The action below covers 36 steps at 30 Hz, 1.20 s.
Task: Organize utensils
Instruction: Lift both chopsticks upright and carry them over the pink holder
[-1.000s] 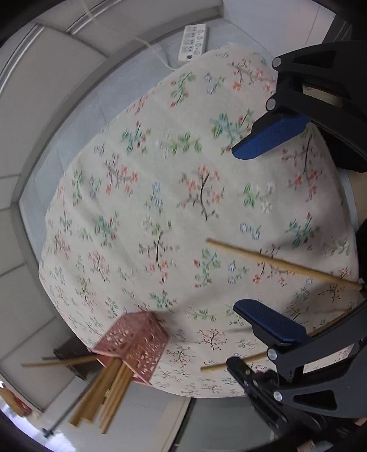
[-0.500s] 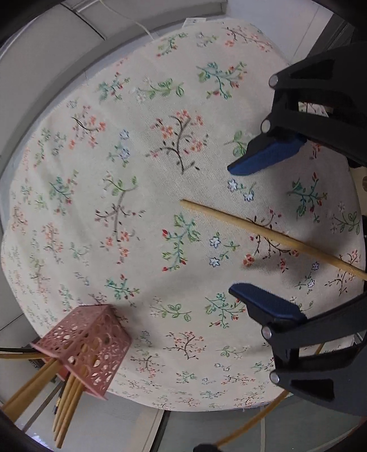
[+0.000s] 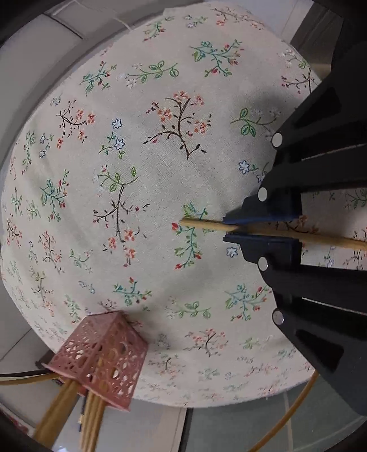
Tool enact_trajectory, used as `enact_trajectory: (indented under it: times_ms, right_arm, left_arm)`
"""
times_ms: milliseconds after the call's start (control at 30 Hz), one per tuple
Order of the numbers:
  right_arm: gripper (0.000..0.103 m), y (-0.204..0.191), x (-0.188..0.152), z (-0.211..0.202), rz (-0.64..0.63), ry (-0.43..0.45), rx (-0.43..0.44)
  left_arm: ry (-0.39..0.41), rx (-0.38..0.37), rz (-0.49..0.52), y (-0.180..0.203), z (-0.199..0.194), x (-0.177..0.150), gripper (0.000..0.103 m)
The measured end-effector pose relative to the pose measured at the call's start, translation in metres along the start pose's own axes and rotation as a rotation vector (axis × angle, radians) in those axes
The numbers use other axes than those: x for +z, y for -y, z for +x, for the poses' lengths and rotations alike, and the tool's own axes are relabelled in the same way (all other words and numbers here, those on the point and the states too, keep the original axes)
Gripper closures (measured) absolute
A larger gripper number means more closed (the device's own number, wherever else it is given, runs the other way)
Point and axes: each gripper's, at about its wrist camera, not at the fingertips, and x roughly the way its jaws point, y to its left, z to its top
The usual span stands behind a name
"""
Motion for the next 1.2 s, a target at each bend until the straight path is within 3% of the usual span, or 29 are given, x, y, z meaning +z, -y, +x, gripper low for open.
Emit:
enact_trajectory:
  times_ms: [300,600,767,1200]
  right_arm:
    - [0.097,0.006,0.0,-0.079,-0.076,0.204,0.106]
    - [0.097,0.017,-0.001,-0.134,-0.117,0.306,0.173]
    - [0.097,0.024,-0.002,-0.173,-0.135,0.419,0.182]
    - [0.097,0.032,0.05,-0.261,-0.084,0.63,0.224]
  left_arm:
    - [0.04,-0.035,-0.051,-0.014,-0.018,0.006,0.096]
    - [0.103,-0.071,-0.105,-0.023,-0.044,0.009,0.096]
    - [0.148,-0.088,-0.124,-0.023,-0.06,0.015,0.096]
    - [0.232,-0.151,-0.125,-0.016,-0.094,0.073,0.096]
